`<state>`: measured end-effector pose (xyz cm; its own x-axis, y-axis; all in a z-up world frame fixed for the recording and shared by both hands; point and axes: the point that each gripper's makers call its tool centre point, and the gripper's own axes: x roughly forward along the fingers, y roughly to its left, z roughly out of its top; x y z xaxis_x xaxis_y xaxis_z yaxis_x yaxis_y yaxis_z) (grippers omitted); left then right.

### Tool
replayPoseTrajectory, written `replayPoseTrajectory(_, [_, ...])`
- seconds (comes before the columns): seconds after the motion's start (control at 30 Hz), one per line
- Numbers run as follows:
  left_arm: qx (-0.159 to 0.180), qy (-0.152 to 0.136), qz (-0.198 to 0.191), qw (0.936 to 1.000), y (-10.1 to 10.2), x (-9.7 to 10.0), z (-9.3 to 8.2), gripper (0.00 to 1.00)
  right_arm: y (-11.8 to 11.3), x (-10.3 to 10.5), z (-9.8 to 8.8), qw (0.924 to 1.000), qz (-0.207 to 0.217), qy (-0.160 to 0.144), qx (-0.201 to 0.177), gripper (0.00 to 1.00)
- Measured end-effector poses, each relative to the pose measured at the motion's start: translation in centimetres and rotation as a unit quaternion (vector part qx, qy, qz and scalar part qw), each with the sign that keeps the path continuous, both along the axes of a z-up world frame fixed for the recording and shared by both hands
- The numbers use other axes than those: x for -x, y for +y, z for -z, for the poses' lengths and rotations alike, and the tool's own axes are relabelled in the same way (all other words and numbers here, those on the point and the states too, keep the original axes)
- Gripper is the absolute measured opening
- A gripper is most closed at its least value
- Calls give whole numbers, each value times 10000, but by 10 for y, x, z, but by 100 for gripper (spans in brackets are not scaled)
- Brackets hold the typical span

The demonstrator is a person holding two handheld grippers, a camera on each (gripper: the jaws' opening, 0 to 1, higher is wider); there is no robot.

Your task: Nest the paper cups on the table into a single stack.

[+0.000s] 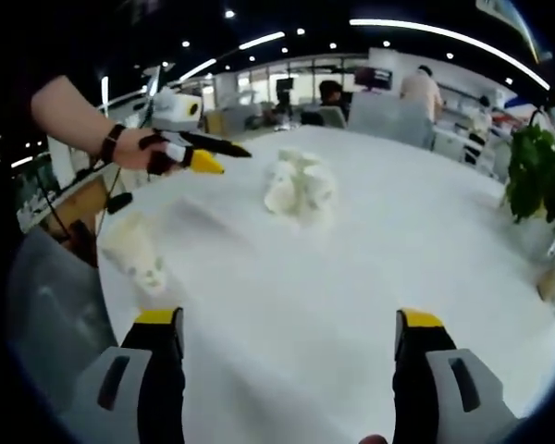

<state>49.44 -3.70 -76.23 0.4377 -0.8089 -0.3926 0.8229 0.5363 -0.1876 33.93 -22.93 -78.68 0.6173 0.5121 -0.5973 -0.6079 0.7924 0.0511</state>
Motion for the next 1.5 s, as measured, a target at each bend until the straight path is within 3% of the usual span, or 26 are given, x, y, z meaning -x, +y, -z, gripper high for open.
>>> replayPoseTrajectory(0.53, [-23,120,53,9999,-1,-28,20,86,-8,10,9,9998,142,153,-61,92])
replayPoseTrajectory(1.07, [110,384,341,9986,-17,-17,22,79,-7,9,11,9995,196,223,-85,92])
replayPoseTrajectory(1.5, [178,522,479,9973,-16,-17,22,70,-6,8,17,9991,232,321,-146,90])
